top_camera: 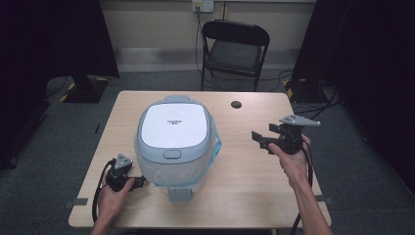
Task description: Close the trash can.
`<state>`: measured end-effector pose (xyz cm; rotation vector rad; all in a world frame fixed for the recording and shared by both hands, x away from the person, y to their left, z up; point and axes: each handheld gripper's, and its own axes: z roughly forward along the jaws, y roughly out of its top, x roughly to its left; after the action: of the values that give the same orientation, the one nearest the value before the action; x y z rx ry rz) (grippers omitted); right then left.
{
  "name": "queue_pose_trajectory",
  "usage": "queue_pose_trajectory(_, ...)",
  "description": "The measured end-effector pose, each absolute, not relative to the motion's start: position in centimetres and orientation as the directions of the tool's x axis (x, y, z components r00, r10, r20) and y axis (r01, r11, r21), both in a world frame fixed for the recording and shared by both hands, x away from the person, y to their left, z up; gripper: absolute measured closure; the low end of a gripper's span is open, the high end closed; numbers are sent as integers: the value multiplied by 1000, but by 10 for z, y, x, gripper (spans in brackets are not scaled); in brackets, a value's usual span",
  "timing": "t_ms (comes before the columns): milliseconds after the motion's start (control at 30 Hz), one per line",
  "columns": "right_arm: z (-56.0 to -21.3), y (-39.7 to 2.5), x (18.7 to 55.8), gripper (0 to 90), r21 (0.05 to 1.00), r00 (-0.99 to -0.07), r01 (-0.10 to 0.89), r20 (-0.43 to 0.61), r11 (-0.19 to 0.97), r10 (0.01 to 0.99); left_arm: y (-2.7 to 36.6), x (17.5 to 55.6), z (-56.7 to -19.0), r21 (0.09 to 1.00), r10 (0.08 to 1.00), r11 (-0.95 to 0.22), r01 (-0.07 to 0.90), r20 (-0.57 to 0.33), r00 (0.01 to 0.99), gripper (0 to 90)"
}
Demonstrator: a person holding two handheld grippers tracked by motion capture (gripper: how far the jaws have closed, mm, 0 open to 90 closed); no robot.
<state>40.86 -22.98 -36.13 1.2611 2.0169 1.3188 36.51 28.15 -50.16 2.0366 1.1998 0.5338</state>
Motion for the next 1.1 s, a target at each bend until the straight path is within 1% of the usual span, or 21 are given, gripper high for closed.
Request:
queue_pose_trajectory(267,-397,-249,404,200,848,-447,515,143,123,883,282,365,-501,744,873,-327,583,2,488,176)
queue_pose_trajectory(400,-418,-257,400,184,827,-414,547,131,132,901,282,365,-501,743,873,-327,583,1,488,176)
queue_pose_trajectory(600,-448,-268,394,182,792,-375,596,125,136,918,282,365,-502,744,874,-324,584,-1,486,176)
queue_pose_trajectory(733,-466,-270,390,181,758,-361,630,89,172,928,282,365,-501,744,873,-326,583,0,488,176)
queue_pose_trajectory(867,-477,-268,389,171,735,-360,643,44,214,932,282,365,-501,744,873,-326,583,0,488,176)
queue_pose_trajectory(1000,-486,-270,387,171,721,-328,662,31,206,944,282,365,-501,744,873,-327,583,1,488,176)
queue_pose_trajectory(1100,-494,-270,385,162,710,-328,670,22,216,945,282,365,-501,744,873,-327,583,1,488,176)
